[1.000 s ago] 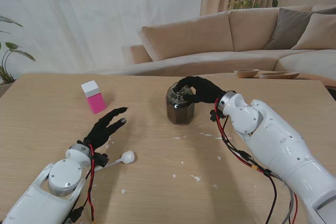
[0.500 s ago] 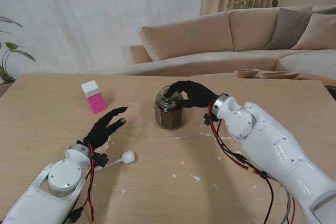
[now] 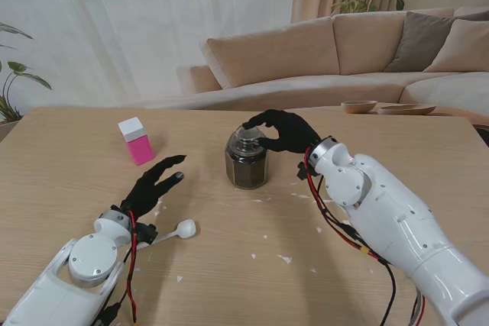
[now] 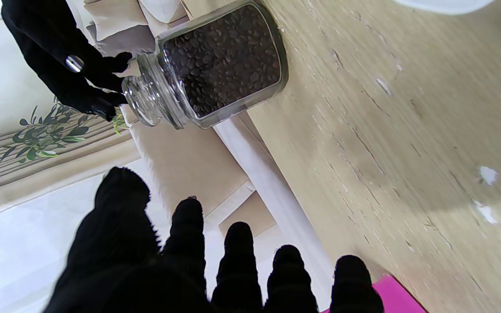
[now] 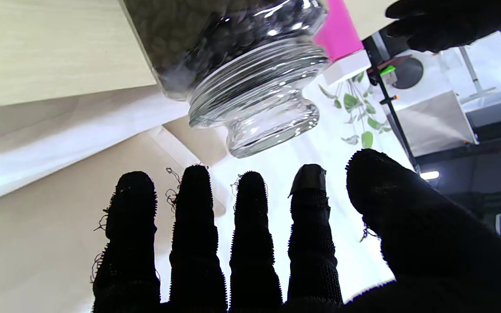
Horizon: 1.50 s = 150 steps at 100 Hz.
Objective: Portion coffee beans from the glass jar into the coffee jar
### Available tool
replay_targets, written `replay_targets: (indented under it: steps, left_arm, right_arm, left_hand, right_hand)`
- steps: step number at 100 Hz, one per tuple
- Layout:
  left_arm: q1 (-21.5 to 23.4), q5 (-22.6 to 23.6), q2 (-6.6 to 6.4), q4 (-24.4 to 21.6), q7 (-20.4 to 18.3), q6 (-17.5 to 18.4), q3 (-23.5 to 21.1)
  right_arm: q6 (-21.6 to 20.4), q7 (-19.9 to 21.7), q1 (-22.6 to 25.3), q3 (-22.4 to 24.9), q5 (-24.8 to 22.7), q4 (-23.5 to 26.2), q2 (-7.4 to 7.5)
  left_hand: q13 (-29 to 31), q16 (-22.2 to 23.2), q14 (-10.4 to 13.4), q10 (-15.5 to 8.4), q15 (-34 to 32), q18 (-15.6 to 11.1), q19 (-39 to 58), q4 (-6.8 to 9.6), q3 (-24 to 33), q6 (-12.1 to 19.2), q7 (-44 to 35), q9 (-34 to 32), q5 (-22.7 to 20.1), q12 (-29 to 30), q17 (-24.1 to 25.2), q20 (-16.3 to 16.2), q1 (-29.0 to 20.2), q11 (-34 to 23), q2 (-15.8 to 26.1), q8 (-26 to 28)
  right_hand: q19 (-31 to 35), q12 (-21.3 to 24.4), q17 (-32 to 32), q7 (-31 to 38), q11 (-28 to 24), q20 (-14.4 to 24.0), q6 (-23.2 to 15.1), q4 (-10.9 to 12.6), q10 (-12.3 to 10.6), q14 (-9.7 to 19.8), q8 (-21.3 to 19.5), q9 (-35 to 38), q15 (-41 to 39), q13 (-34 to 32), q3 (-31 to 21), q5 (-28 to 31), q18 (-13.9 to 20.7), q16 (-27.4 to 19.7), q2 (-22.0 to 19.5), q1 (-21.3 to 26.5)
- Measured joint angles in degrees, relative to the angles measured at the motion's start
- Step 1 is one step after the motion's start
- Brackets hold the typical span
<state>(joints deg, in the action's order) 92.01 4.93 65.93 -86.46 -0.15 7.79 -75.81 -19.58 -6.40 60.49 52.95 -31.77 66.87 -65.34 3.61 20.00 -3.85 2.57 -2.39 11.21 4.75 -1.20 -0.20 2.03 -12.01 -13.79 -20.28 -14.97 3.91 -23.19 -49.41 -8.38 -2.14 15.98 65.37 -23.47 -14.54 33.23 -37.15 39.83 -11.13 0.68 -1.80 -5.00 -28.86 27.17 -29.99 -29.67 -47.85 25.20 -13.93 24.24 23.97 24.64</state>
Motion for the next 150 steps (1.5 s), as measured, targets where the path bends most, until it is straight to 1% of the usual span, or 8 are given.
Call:
replay_targets:
  steps: [27, 55, 76, 94, 108, 120, 136, 150]
  left_arm:
    - [0.5, -0.1, -0.11, -0.8, -0.5, -0.5, 0.1]
    - [1.0, -0.5, -0.12, -1.2, -0.9, -0.6, -0.4]
    - [1.2, -0.7, -0.14, -1.2, -1.0, -0.5, -0.8]
    - [1.3, -0.8, -0.14, -1.2, -0.9, -0.5, -0.9]
    - [1.3, -0.8, -0.14, -1.2, -0.8, -0.5, -0.9]
    - [1.3, -0.8, -0.14, -1.2, -0.8, -0.5, -0.9]
    - [1.3, -0.8, -0.14, -1.2, -0.8, -0.5, -0.9]
    - [1.3, -0.8, -0.13, -1.2, -0.8, -0.5, -1.0]
  right_arm:
    - [3.6, -4.9, -8.0, -9.4, -4.0, -8.0, -1.52]
    - [1.5, -4.1, -12.9, -15.5, -2.8, -12.3, -2.87]
    - [0.2, -3.0, -13.9, -17.3, -3.3, -12.8, -3.19]
    - [0.3, -3.9, -14.8, -18.8, -4.2, -14.1, -3.62]
    - [-0.1, -5.0, -15.4, -18.9, -3.8, -15.4, -4.22]
    - [-1.7, -6.2, -15.7, -18.9, -3.0, -16.8, -4.80]
    - [-4.6, -8.3, -16.6, -19.5, -2.6, -19.1, -5.57]
    - [-5.7, -9.6, -17.0, -19.7, -2.6, -20.2, -6.08]
  left_hand:
    - [0.0, 0.0, 0.0, 0.0, 0.0, 0.0, 0.0, 0.00, 0.0, 0.0, 0.0, 0.0, 0.0, 0.0, 0.0, 0.0, 0.0, 0.0, 0.0, 0.0]
    - [0.0, 0.0, 0.0, 0.0, 0.0, 0.0, 0.0, 0.00, 0.0, 0.0, 0.0, 0.0, 0.0, 0.0, 0.0, 0.0, 0.0, 0.0, 0.0, 0.0]
    - [0.0, 0.0, 0.0, 0.0, 0.0, 0.0, 0.0, 0.00, 0.0, 0.0, 0.0, 0.0, 0.0, 0.0, 0.0, 0.0, 0.0, 0.0, 0.0, 0.0]
    - [0.0, 0.0, 0.0, 0.0, 0.0, 0.0, 0.0, 0.00, 0.0, 0.0, 0.0, 0.0, 0.0, 0.0, 0.0, 0.0, 0.0, 0.0, 0.0, 0.0]
    - [0.0, 0.0, 0.0, 0.0, 0.0, 0.0, 0.0, 0.00, 0.0, 0.0, 0.0, 0.0, 0.0, 0.0, 0.0, 0.0, 0.0, 0.0, 0.0, 0.0]
    - [0.0, 0.0, 0.0, 0.0, 0.0, 0.0, 0.0, 0.00, 0.0, 0.0, 0.0, 0.0, 0.0, 0.0, 0.0, 0.0, 0.0, 0.0, 0.0, 0.0]
    - [0.0, 0.0, 0.0, 0.0, 0.0, 0.0, 0.0, 0.00, 0.0, 0.0, 0.0, 0.0, 0.0, 0.0, 0.0, 0.0, 0.0, 0.0, 0.0, 0.0]
    - [0.0, 0.0, 0.0, 0.0, 0.0, 0.0, 0.0, 0.00, 0.0, 0.0, 0.0, 0.0, 0.0, 0.0, 0.0, 0.0, 0.0, 0.0, 0.0, 0.0]
  right_hand:
    - [1.8, 0.3, 1.4, -3.2, 1.8, 2.9, -1.6, -0.1, -0.1, 0.0, -0.1, -7.9, -0.4, 4.3, 1.4, -5.8, 0.3, 0.6, 1.3, -0.1]
    - [2.9, 3.6, 1.5, -7.4, 5.2, 6.3, -3.0, -0.1, -0.3, -0.1, 0.3, -9.1, -0.1, 6.2, 1.5, -8.7, 1.2, 0.6, 2.2, -1.0]
    - [5.7, 2.3, -0.1, -6.4, 3.7, 8.8, -3.0, 0.2, -0.4, -0.1, -0.9, -6.7, -1.3, 4.9, -2.7, -6.1, 1.9, 2.0, 5.1, -0.4]
    - [9.0, -1.8, -2.4, -0.4, -1.0, 9.8, -2.9, 0.0, -0.4, -0.1, -5.1, -5.8, -4.8, 3.6, -6.6, -2.4, 3.2, 4.1, 6.8, 0.1]
    - [11.6, -3.6, -6.7, 5.4, -2.7, 9.8, -0.2, -0.2, 0.6, -0.2, -7.8, -0.9, -7.4, 0.1, -7.7, 2.2, 3.9, 4.8, 10.1, 1.1]
    - [13.0, -3.9, -11.4, 10.0, -3.2, 9.0, 0.6, -4.6, 2.4, -0.4, -5.8, 2.1, -8.1, -2.4, -9.3, 5.0, 4.6, 4.8, 14.0, 3.5]
    - [13.5, -3.9, -17.7, 14.7, -2.2, 6.8, 0.6, -7.9, 6.0, -1.4, -4.1, 6.4, -8.2, -7.1, -9.5, 8.5, 6.7, 4.8, 18.4, 7.1]
    - [13.5, -3.9, -22.6, 16.7, -0.4, 4.7, 0.5, -8.4, 7.2, -2.5, -2.8, 9.7, -8.7, -11.0, -9.5, 12.0, 7.5, 4.9, 21.3, 9.4]
